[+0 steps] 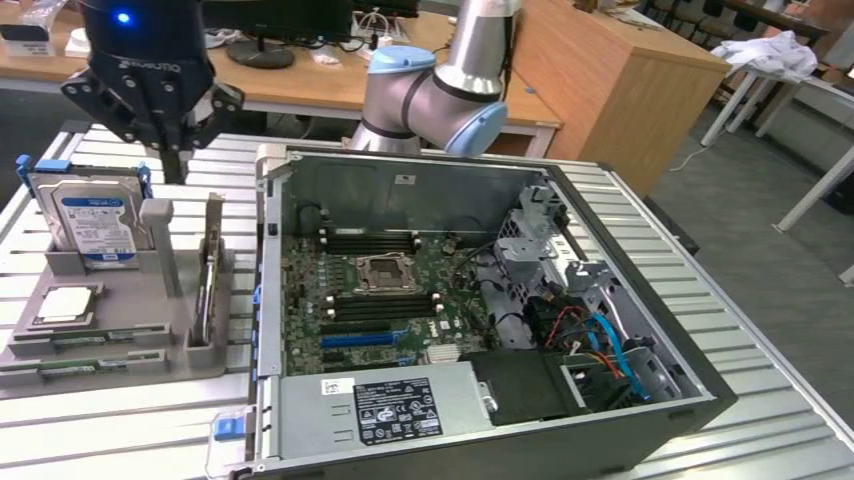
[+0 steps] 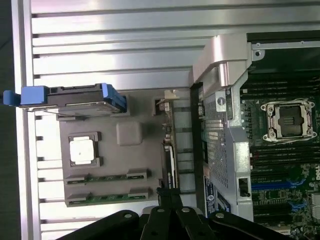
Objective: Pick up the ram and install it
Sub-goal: 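Reach for the ram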
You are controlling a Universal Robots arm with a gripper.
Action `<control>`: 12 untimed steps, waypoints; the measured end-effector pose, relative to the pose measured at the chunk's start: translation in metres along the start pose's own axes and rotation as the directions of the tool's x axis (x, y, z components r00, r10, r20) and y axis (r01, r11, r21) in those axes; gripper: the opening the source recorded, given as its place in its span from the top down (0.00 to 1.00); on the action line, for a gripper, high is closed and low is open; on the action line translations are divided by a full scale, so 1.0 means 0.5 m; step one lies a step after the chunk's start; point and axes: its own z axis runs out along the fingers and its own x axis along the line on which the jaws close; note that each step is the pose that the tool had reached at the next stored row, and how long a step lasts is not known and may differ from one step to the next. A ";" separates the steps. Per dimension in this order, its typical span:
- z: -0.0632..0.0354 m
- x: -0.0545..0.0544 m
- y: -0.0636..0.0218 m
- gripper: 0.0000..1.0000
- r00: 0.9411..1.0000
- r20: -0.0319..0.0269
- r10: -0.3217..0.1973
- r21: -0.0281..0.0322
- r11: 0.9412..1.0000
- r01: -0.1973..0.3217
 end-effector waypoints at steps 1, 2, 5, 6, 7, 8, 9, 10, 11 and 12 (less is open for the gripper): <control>0.000 0.005 0.000 0.89 1.000 -0.001 0.000 0.000 1.000 0.000; 0.000 0.010 -0.001 0.89 1.000 -0.001 0.000 0.000 1.000 0.000; 0.000 0.026 -0.002 0.89 1.000 -0.003 0.000 0.000 1.000 0.000; 0.000 0.031 -0.002 0.89 1.000 -0.004 0.000 0.000 1.000 0.000; 0.000 0.036 -0.003 0.89 1.000 -0.004 0.000 0.000 1.000 0.000; 0.000 0.040 -0.003 0.89 1.000 -0.005 0.000 0.000 1.000 0.000; 0.000 0.044 -0.003 0.89 1.000 -0.006 0.000 0.000 1.000 0.000; 0.000 0.049 -0.004 0.89 1.000 -0.007 0.000 0.000 1.000 0.000; 0.000 0.053 -0.004 0.89 1.000 -0.008 0.000 0.001 1.000 0.000; 0.000 0.058 -0.004 0.89 1.000 -0.008 0.000 0.001 1.000 0.000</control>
